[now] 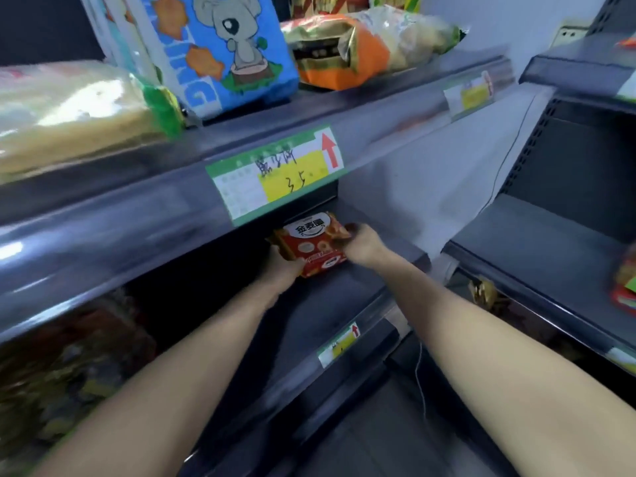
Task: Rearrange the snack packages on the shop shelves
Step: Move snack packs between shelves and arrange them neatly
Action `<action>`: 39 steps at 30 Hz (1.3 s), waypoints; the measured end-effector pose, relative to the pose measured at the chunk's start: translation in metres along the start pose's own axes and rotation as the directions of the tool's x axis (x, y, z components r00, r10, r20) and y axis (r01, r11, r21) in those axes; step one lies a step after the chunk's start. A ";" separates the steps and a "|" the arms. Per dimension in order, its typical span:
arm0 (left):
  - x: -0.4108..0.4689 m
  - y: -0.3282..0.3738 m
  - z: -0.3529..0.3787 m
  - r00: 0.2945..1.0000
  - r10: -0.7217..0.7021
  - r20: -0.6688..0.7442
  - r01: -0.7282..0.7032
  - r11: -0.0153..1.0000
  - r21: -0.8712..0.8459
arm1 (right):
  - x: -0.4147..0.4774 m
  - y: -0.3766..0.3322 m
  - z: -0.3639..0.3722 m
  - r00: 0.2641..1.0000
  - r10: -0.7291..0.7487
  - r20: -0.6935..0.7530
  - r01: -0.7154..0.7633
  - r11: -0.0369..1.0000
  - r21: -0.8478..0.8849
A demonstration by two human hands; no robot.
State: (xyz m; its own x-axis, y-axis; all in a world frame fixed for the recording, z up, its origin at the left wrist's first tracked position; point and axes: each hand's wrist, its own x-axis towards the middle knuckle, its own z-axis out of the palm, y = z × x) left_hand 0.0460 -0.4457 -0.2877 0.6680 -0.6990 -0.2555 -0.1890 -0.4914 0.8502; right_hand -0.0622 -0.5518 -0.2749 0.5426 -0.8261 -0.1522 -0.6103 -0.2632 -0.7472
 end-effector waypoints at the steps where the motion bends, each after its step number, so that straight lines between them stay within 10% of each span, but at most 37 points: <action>1: 0.006 -0.001 0.003 1.000 -0.016 0.005 0.016 1.000 -0.018 | 0.008 0.002 0.001 0.999 0.035 0.012 -0.035 0.999 0.026; 18: 0.037 -0.017 0.027 0.970 -0.243 -0.006 0.231 0.926 -0.299 | 0.046 0.026 0.014 0.938 0.281 0.203 -0.341 0.856 0.388; 39: -0.252 0.006 -0.027 0.929 -0.220 -0.298 0.119 0.938 -0.325 | -0.228 -0.016 -0.051 0.975 0.048 0.216 -0.134 0.905 0.404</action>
State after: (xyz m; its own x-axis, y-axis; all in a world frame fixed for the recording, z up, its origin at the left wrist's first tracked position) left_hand -0.1042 -0.2582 -0.2060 0.8763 -0.3863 -0.2878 0.1359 -0.3749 0.9171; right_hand -0.2055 -0.3847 -0.1948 0.6249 -0.7104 -0.3238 -0.3919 0.0733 -0.9171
